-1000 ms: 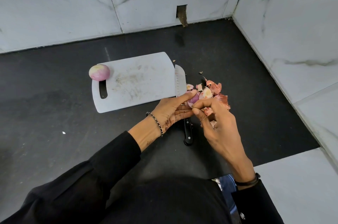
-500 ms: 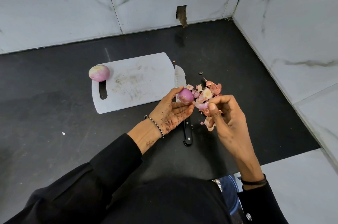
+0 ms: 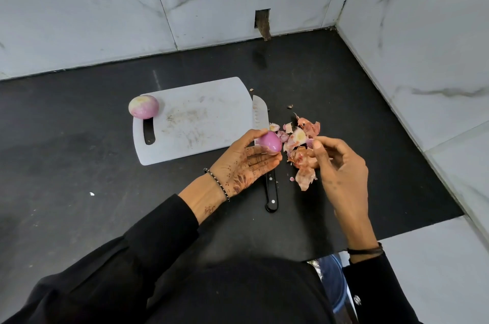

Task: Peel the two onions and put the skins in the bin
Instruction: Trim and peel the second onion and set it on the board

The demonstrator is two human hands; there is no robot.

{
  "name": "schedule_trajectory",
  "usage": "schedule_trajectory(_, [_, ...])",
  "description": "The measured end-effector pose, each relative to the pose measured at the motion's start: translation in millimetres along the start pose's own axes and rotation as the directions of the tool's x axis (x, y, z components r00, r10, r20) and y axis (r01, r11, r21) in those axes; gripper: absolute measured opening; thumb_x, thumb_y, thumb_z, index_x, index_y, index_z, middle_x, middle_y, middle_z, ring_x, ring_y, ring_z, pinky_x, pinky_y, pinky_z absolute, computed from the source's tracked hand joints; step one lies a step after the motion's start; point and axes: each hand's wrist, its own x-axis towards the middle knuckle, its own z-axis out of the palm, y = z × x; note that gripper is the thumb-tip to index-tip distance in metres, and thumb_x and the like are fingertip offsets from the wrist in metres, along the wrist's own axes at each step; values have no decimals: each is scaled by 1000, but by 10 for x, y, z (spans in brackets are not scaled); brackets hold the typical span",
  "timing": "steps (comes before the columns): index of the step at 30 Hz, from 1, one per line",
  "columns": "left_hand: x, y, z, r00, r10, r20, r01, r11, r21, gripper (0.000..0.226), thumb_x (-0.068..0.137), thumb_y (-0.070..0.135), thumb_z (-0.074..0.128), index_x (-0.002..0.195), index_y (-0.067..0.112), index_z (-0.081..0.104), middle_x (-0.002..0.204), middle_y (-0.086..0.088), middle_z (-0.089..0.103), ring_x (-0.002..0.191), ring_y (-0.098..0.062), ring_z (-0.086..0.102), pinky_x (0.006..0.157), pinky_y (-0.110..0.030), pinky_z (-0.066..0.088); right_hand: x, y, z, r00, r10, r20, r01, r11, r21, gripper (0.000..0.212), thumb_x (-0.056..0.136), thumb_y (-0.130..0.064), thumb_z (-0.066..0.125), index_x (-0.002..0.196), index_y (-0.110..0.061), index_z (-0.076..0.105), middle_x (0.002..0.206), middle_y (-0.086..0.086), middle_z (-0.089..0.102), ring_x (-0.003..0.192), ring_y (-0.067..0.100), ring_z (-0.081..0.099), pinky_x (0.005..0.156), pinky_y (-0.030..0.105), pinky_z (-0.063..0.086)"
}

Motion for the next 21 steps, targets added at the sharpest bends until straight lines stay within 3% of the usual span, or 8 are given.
schedule_trajectory(2, [-5, -24, 12, 1000, 26, 14, -26, 999, 23, 44, 78, 24, 73, 111, -3, 64, 95, -21, 72, 87, -28, 71, 84, -33, 59, 26, 28, 12, 1000, -6, -15, 5, 1000, -20, 15, 99, -34, 67, 112, -29, 71, 103, -9, 74, 93, 12, 72, 88, 42, 60])
schedule_trajectory(6, [-35, -50, 29, 997, 50, 64, -52, 998, 19, 32, 72, 18, 73, 97, -1, 71, 96, -23, 73, 93, -33, 71, 90, -37, 57, 21, 4, 10, 1000, -6, -28, 5, 1000, -13, 21, 92, -22, 76, 111, -23, 66, 109, -8, 71, 99, 4, 70, 86, 25, 59])
schedule_trajectory(10, [-54, -45, 48, 996, 23, 87, -26, 999, 28, 18, 74, 19, 72, 76, 2, 79, 95, -23, 73, 95, -34, 71, 95, -39, 54, -19, -63, 6, 999, -29, 31, 30, 999, -29, 17, 95, -15, 70, 111, -21, 68, 113, -6, 67, 100, 3, 69, 88, 28, 60])
schedule_trajectory(15, [-62, -37, 40, 995, 2, 105, -10, 997, 78, 33, 86, 26, 67, 109, 2, 68, 108, -23, 71, 101, -30, 70, 94, -36, 54, -120, -260, -4, 973, -159, 168, 148, 986, 74, 19, 97, -28, 69, 114, -24, 71, 109, -7, 69, 98, 14, 69, 71, 34, 59])
schedule_trajectory(21, [-79, -36, 72, 995, -11, 104, -4, 990, 140, 44, 81, 32, 68, 117, 6, 65, 99, -15, 74, 88, -20, 71, 88, -31, 57, -79, -263, 37, 896, -394, 204, 411, 910, -49, 29, 89, -25, 79, 116, -16, 74, 113, -7, 65, 98, 17, 67, 76, 41, 59])
